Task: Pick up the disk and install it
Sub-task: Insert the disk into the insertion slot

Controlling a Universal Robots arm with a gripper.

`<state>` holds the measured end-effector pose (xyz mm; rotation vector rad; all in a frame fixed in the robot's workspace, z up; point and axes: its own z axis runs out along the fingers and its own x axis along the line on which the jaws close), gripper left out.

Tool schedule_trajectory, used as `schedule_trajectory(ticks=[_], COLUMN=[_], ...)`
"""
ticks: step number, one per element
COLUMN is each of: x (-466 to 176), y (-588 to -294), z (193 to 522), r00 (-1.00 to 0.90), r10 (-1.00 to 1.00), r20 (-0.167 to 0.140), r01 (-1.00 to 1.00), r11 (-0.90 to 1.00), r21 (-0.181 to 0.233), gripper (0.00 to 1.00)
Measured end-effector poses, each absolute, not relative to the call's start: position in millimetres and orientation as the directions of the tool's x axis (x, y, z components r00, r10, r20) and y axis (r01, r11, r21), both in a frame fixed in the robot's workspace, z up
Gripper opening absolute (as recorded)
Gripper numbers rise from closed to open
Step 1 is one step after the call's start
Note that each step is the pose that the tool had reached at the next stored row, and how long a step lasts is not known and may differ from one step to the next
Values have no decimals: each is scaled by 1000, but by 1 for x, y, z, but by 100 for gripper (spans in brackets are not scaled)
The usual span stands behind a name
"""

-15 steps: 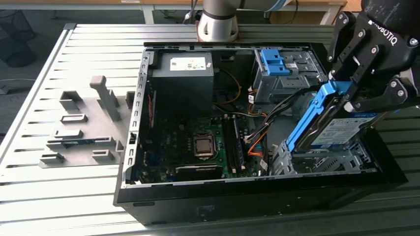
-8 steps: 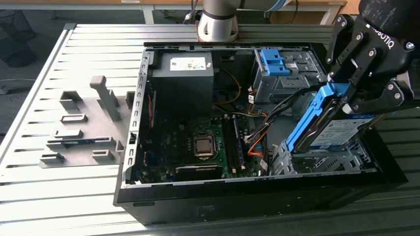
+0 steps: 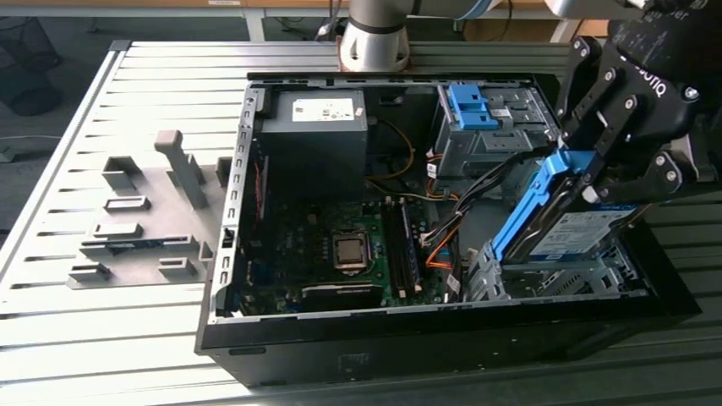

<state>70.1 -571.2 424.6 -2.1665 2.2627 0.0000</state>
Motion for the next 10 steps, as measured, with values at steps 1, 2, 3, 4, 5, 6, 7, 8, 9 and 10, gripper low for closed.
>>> schedule_trajectory(ticks=[1,2,3,4,5,6,7,8,9,10], x=[70,70,70,70,70,70,70,70,70,70], y=[-571,-571,-571,-571,-571,-571,-571,-571,-571,-571], z=[423,422,422,422,422,422,422,422,422,422], r00=[-43,-43,-43,-43,-43,-43,-43,-43,-43,-43], r10=[-999,-999,-999,-999,-999,-999,-999,-999,-999,-999], r20=[-6,-6,-6,-6,-6,-6,-6,-6,-6,-6], r01=[-999,-999,-999,-999,-999,-999,-999,-999,-999,-999], r11=[43,43,43,43,43,43,43,43,43,43], r21=[-6,-6,-6,-6,-6,-6,-6,-6,-6,-6], gripper=[37,37,37,37,37,37,37,37,37,38])
